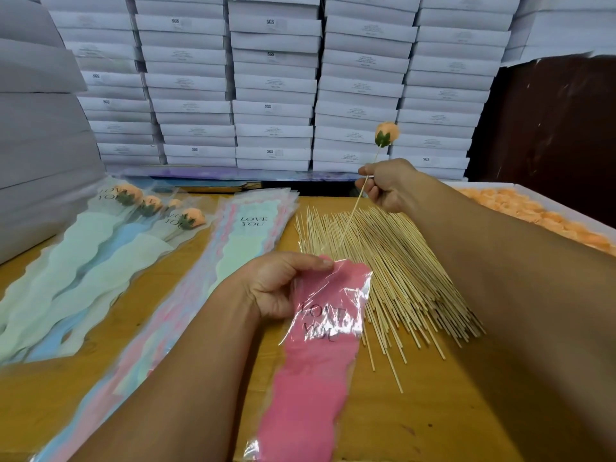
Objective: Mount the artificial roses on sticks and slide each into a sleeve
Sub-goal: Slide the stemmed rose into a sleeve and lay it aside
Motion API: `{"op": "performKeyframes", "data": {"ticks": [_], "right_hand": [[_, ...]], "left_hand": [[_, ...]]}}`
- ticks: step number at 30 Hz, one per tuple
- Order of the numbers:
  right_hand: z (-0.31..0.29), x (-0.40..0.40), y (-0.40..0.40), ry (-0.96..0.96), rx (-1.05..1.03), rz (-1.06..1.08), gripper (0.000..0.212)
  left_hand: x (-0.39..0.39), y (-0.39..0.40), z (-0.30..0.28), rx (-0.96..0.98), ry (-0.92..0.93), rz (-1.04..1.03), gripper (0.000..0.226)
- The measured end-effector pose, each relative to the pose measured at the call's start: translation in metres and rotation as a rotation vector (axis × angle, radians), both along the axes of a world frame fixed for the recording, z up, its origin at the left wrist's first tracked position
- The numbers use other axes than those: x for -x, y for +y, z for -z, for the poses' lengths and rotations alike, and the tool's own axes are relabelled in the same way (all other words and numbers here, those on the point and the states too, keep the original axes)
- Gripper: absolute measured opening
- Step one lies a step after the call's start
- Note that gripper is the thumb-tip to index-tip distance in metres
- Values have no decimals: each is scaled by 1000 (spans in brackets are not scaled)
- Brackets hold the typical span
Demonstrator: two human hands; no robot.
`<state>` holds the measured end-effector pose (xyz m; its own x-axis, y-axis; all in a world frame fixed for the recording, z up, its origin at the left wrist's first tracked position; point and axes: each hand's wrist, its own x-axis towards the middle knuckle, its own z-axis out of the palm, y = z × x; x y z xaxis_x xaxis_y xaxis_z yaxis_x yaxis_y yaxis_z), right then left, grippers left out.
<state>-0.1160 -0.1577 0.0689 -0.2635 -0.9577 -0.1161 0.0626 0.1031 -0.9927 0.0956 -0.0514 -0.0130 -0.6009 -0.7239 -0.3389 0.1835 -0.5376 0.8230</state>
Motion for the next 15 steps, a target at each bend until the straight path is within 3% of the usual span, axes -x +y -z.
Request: {"op": "performKeyframes", "data": {"ticks": [15], "right_hand": [[-4,3,-2,-32,17,42,15]], "left_hand": [[1,-1,1,-18,12,33,16]]}}
